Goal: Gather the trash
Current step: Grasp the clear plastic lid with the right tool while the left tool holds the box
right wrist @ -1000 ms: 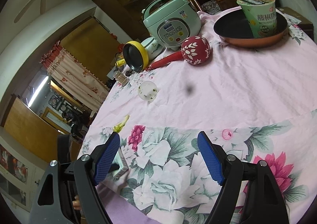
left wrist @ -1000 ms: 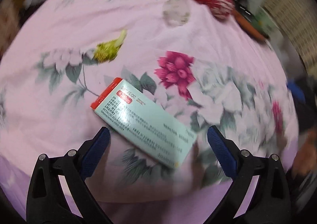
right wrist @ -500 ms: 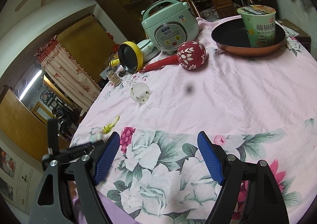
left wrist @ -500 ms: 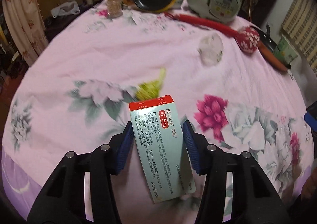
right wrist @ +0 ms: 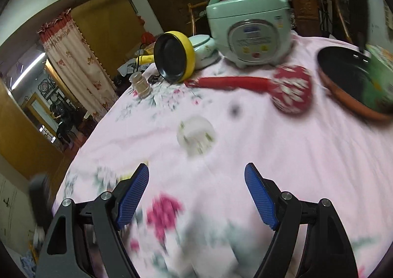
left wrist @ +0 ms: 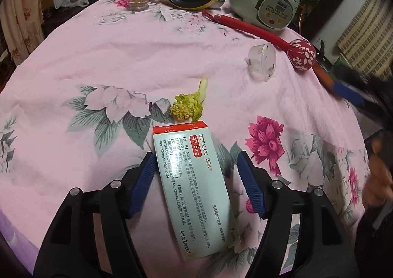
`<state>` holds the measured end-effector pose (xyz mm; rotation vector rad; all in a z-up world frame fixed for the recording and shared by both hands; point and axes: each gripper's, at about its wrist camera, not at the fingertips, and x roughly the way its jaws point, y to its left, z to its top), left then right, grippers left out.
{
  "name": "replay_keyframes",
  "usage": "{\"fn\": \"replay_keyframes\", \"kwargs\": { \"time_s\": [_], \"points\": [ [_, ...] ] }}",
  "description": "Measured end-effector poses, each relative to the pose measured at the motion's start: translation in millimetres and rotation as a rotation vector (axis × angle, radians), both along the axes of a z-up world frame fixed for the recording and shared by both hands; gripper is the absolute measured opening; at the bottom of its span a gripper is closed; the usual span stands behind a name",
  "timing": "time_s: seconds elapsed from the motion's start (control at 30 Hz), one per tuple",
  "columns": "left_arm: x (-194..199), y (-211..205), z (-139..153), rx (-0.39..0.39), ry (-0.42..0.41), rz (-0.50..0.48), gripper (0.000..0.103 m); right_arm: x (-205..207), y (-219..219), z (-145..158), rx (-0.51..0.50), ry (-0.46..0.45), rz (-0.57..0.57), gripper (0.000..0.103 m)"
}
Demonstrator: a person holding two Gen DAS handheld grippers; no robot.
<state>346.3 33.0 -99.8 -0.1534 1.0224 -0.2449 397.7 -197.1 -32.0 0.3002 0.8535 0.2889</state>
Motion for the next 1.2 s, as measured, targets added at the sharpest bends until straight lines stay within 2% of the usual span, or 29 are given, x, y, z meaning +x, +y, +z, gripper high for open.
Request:
{"fn": "replay_keyframes", "kwargs": {
  "time_s": [0.2,0.33,0.4,0.43,0.67,0.8,0.87,1.1,1.2],
  "points": [
    [-2,-5,0,0.035,-0.008,-0.010,0.068,60,38,-33,-0.027,0.053,-0.025,0.079],
    [-3,-8,-1,0.048,-0.008,-0.024,0.071,72,37,-54,-0.023,0.064,-0.063,0.079],
    [-3,-9,-1,0.060,-0.010,-0.027,0.072,76,27,-67,0.037,0.084,-0.071,0.060],
    [-3,-10,-2,0.066,-0.012,-0.028,0.072,75,24,-66,0.039,0.068,-0.063,0.054],
    [-4,-12,-2,0.083,-0.030,-0.041,0.064,61,15,-26,0.156,-0.018,-0.015,0.054],
    [-1,-6,-2,0.045,-0.025,-0.035,0.064,38,17,-4,0.180,-0.045,0.020,0.054],
    [-1,-6,-2,0.044,-0.026,-0.036,0.064,21,16,6,0.160,-0.059,0.038,0.054],
    [-8,-19,-3,0.134,-0.053,-0.054,0.065,-62,-1,16,0.072,-0.063,0.075,0.055],
    [-11,-22,-4,0.174,-0.070,-0.052,0.059,-93,-10,8,0.059,-0.054,0.089,0.055]
  ]
}}
